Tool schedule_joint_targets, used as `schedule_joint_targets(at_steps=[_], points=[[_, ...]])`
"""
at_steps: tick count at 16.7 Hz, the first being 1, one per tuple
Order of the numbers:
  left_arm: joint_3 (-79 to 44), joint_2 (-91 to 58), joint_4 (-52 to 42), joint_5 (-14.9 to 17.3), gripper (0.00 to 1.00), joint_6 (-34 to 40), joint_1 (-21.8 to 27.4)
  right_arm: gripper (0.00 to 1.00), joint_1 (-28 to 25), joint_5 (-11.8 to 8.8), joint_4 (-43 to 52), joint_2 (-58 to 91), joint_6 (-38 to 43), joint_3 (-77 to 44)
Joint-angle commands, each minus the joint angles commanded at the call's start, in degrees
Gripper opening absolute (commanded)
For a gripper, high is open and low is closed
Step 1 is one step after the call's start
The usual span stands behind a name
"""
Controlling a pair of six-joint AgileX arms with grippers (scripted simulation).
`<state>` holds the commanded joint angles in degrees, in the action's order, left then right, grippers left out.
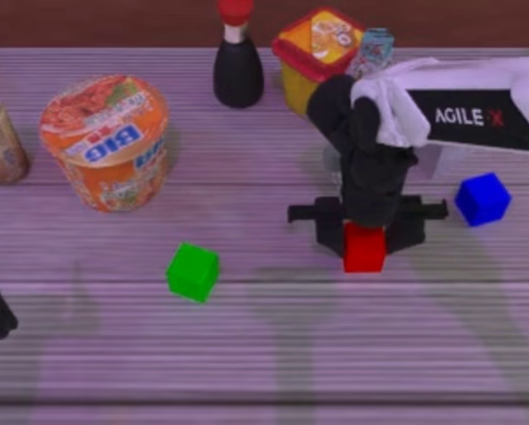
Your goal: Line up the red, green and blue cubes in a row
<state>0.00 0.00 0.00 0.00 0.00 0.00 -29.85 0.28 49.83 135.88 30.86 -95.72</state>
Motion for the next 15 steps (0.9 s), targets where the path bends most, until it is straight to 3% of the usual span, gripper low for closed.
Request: schedule_joint_targets(at_steps=[9,15], points=[[0.0,0.0,0.0,0.0,1.0,0.0,0.0,0.0,0.1,0.7,1.0,-1.8,-0.4,-0.5],[0.0,0.0,0.0,0.0,1.0,0.0,0.0,0.0,-0.2,0.7,11.7,-5.6,-0.4,-6.8]])
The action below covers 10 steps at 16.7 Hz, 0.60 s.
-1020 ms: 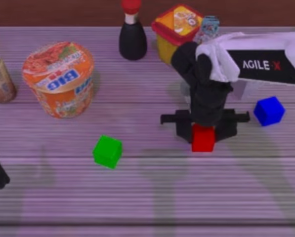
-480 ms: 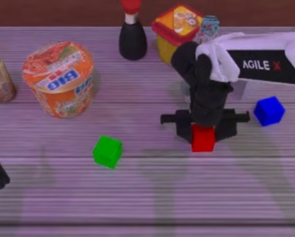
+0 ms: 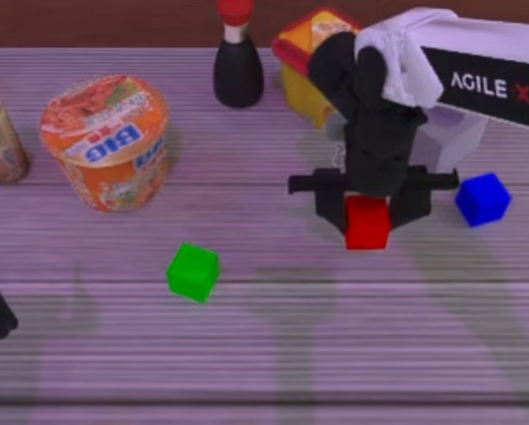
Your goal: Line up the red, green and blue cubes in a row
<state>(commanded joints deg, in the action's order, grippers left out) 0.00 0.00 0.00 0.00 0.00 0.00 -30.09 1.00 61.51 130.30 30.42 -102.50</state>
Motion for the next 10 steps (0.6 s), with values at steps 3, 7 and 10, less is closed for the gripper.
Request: schedule_joint_targets(at_steps=[3,7,10], points=[[0.0,0.0,0.0,0.0,1.0,0.0,0.0,0.0,-0.1,0.0,2.1,-1.3,-0.1,-1.4],[0.0,0.0,0.0,0.0,1.0,0.0,0.0,0.0,0.1,0.0,2.0,-1.0,0.1,-1.4],[0.0,0.0,0.0,0.0,1.0,0.0,0.0,0.0,-3.9,0.1,3.5,0.1,4.2,-3.9]])
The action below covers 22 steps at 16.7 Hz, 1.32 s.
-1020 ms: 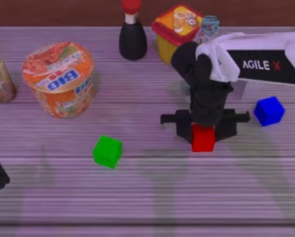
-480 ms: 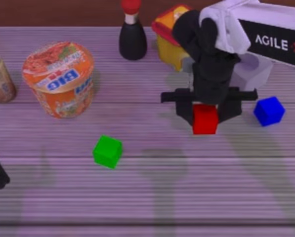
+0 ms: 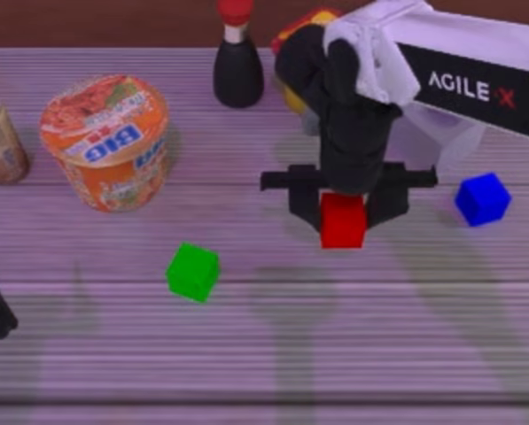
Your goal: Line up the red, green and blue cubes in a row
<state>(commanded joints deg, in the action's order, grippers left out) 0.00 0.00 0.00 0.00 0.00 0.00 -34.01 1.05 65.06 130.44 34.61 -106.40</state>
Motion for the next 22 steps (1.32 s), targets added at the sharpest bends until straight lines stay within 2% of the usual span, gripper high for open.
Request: schedule_joint_targets(at_steps=[6,9,15,22], points=[[0.0,0.0,0.0,0.0,1.0,0.0,0.0,0.0,-16.0,0.2,5.4,3.3,16.6,-8.1],[0.0,0.0,0.0,0.0,1.0,0.0,0.0,0.0,-20.9,0.3,6.9,3.7,21.5,-10.6],[0.0,0.0,0.0,0.0,1.0,0.0,0.0,0.0,-21.2,0.3,5.9,3.8,21.9,-9.8],[0.0,0.0,0.0,0.0,1.0,0.0,0.0,0.0,-21.4,0.4,-6.3,7.1,22.1,-1.0]])
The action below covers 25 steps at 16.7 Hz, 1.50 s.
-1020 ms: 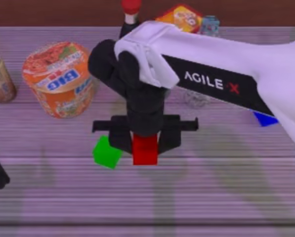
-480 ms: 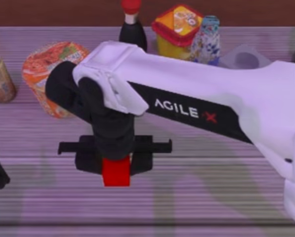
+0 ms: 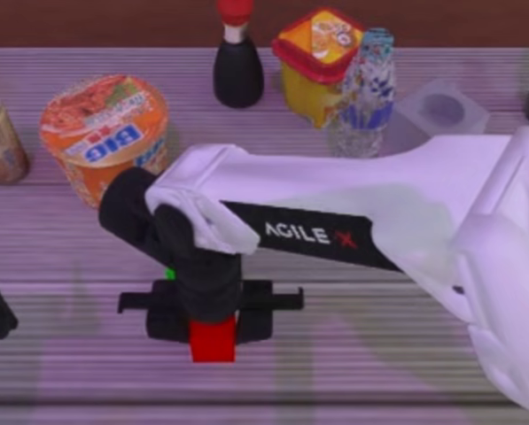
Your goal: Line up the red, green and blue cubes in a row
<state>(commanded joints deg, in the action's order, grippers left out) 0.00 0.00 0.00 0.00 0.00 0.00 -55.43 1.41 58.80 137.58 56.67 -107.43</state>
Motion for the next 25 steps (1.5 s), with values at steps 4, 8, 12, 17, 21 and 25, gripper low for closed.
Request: schedule_joint_targets(at_steps=[4,8,12,17,21,25], points=[[0.0,0.0,0.0,0.0,1.0,0.0,0.0,0.0,0.0,0.0,-0.2,0.1,0.0,0.2],[0.0,0.0,0.0,0.0,1.0,0.0,0.0,0.3,0.0,0.0,-0.2,0.1,0.0,0.2],[0.0,0.0,0.0,0.0,1.0,0.0,0.0,0.6,0.0,0.0,-0.2,0.1,0.0,0.2],[0.0,0.0,0.0,0.0,1.0,0.0,0.0,0.98,0.0,0.0,-0.2,0.1,0.0,0.2],[0.0,0.0,0.0,0.0,1.0,0.0,0.0,1.0,0.0,0.0,-0.2,0.1,0.0,0.2],[0.0,0.0,0.0,0.0,1.0,0.0,0.0,1.0,0.0,0.0,-0.2,0.1,0.0,0.2]])
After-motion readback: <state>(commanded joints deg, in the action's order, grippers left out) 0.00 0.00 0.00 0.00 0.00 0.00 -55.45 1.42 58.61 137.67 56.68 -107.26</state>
